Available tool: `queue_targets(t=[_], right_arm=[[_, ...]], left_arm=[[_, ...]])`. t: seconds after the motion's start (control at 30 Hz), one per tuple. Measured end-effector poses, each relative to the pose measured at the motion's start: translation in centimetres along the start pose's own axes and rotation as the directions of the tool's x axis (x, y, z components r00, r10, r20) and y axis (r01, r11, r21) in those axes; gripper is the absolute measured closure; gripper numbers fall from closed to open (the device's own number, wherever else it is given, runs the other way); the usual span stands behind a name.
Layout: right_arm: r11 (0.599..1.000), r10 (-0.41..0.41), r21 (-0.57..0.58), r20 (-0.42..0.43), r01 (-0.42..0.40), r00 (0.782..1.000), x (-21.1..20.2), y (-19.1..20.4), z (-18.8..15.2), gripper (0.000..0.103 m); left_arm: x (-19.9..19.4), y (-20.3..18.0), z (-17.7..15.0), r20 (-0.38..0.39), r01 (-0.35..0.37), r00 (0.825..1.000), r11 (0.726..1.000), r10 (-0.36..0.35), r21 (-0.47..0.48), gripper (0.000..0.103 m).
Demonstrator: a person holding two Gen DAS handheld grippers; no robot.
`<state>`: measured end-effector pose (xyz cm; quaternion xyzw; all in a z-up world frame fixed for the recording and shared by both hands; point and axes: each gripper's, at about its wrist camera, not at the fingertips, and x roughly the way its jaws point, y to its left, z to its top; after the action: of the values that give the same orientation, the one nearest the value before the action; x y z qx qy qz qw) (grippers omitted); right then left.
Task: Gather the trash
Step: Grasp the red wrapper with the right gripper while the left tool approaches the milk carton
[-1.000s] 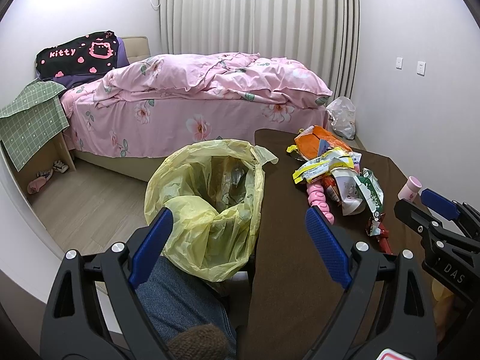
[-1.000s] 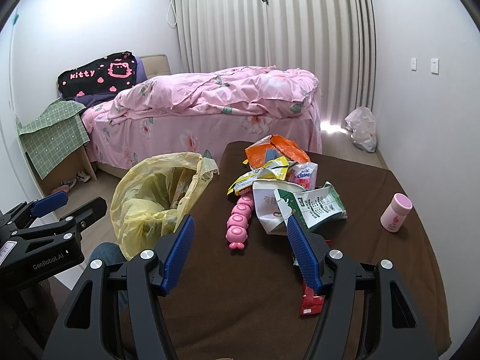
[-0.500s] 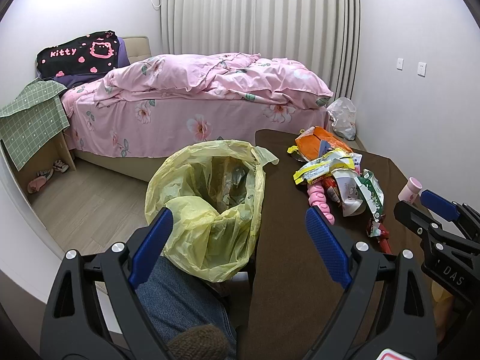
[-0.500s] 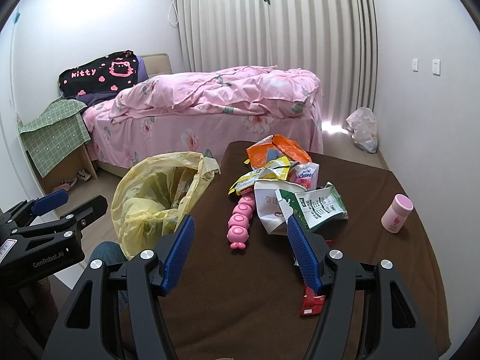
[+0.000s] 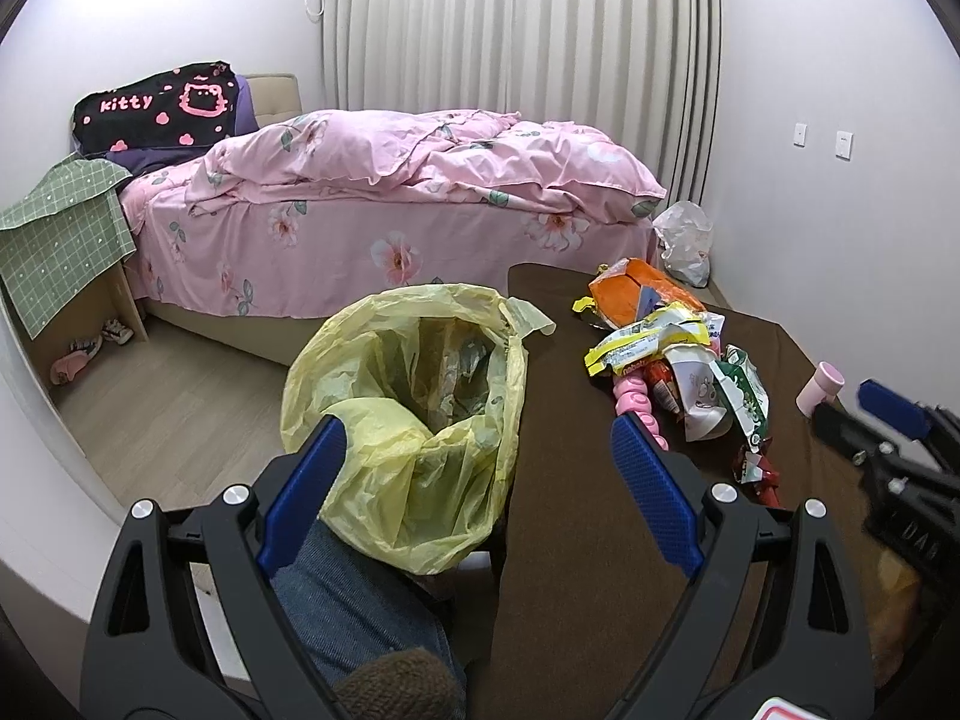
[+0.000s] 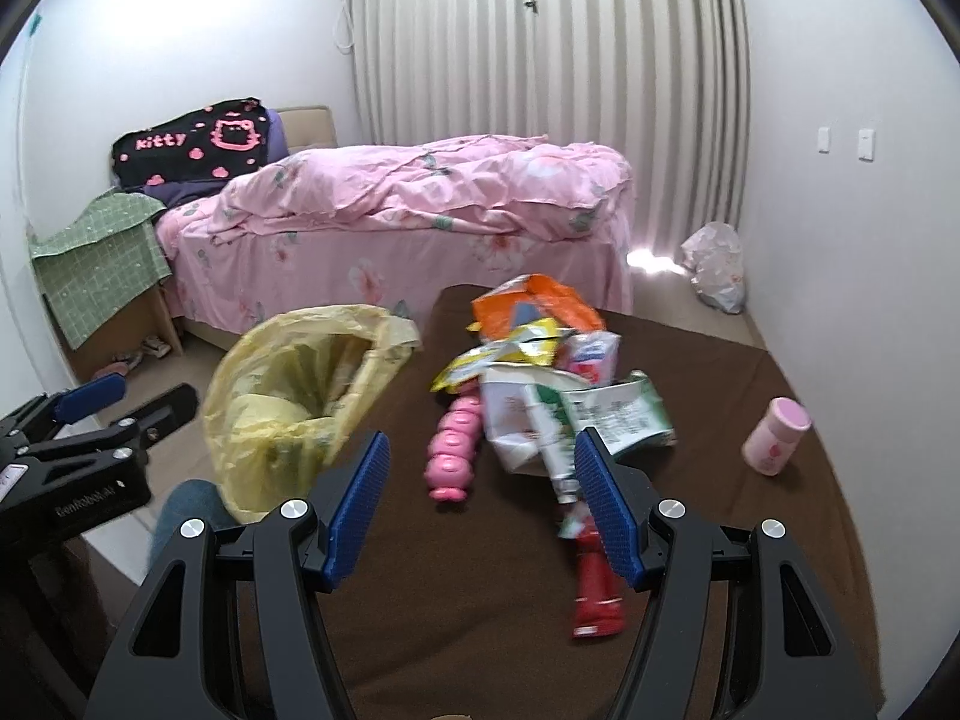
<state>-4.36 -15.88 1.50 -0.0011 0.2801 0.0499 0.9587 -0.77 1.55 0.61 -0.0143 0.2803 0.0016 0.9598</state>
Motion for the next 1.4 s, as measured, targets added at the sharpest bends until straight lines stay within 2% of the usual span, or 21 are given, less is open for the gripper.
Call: queue_targets(t=[0.13, 0.23, 0.33, 0.37, 0.47, 0.5, 0.57, 0.63, 0.77, 0.83, 0.9, 0.97, 1.07, 1.27, 1.4], right_arm=[[0.998, -0.056, 0.035, -0.013, 0.056, 0.998, 0.3, -3.9, -0.6, 0.042], [0.991, -0.116, 0.056, -0.030, 0.118, 0.993, 0.5, -7.3, -1.6, 0.042], [0.987, -0.136, 0.076, -0.056, 0.140, 0.989, 1.0, -9.7, -2.7, 0.042], [0.987, -0.134, 0.084, -0.065, 0.139, 0.989, 1.1, -10.3, -3.1, 0.042], [0.993, -0.045, 0.106, -0.114, 0.057, 0.992, 2.6, -11.3, -4.7, 0.042], [0.993, -0.001, 0.115, -0.138, 0.017, 0.990, 3.4, -11.3, -5.3, 0.042], [0.992, 0.087, 0.111, -0.186, -0.067, 0.979, 5.5, -10.7, -6.0, 0.042], [0.989, 0.135, 0.089, -0.228, -0.118, 0.964, 7.4, -9.9, -6.3, 0.042], [0.984, 0.179, 0.022, -0.262, -0.179, 0.948, 10.7, -8.4, -6.2, 0.045], [0.980, 0.193, 0.009, -0.283, -0.198, 0.940, 12.0, -8.2, -6.3, 0.056], [0.971, 0.237, 0.035, -0.294, -0.238, 0.926, 12.6, -8.8, -6.4, 0.063], [0.967, 0.252, 0.045, -0.261, -0.249, 0.932, 12.0, -9.5, -6.3, 0.070], [0.980, 0.198, 0.031, -0.257, -0.197, 0.946, 9.9, -11.1, -6.9, 0.073], [0.983, 0.129, 0.160, -0.243, -0.091, 0.961, 6.9, -16.1, -8.8, 0.073], [0.974, 0.071, 0.226, -0.214, -0.021, 0.974, 5.5, -19.1, -9.4, 0.073]], left_arm=[[1.9, -0.9, -0.2, -0.017, 0.043, 0.999, 0.999, -0.043, 0.023, 0.017], [3.7, -2.3, -0.5, -0.032, 0.107, 0.994, 0.993, -0.105, 0.049, 0.017], [5.5, -4.5, -0.7, -0.073, 0.200, 0.978, 0.976, -0.194, 0.083, 0.017], [6.3, -5.7, -0.6, -0.098, 0.246, 0.966, 0.965, -0.238, 0.091, 0.017], [7.7, -7.4, -0.2, -0.126, 0.307, 0.947, 0.947, -0.295, 0.094, 0.017], [8.1, -7.7, 0.1, -0.124, 0.310, 0.946, 0.947, -0.299, 0.081, 0.017], [8.8, -8.2, 0.6, -0.111, 0.308, 0.948, 0.949, -0.300, 0.062, 0.017], [9.3, -8.4, 0.9, -0.110, 0.301, 0.950, 0.952, -0.294, 0.058, 0.012], [10.1, -8.7, 1.1, -0.118, 0.276, 0.957, 0.958, -0.266, 0.076, 0.011], [10.7, -8.8, 1.0, -0.155, 0.287, 0.949, 0.955, -0.273, 0.071, 0.011], [11.2, -9.3, 0.8, -0.186, 0.301, 0.940, 0.951, -0.285, 0.065, 0.011], [11.3, -10.2, 0.8, -0.197, 0.330, 0.930, 0.941, -0.310, 0.080, 0.011], [11.1, -12.4, 1.2, -0.192, 0.395, 0.910, 0.909, -0.367, 0.137, 0.011], [12.4, -18.2, 2.7, -0.209, 0.500, 0.864, 0.824, -0.457, 0.267, 0.011], [14.9, -21.4, 3.5, -0.257, 0.514, 0.854, 0.805, -0.452, 0.295, 0.012]])
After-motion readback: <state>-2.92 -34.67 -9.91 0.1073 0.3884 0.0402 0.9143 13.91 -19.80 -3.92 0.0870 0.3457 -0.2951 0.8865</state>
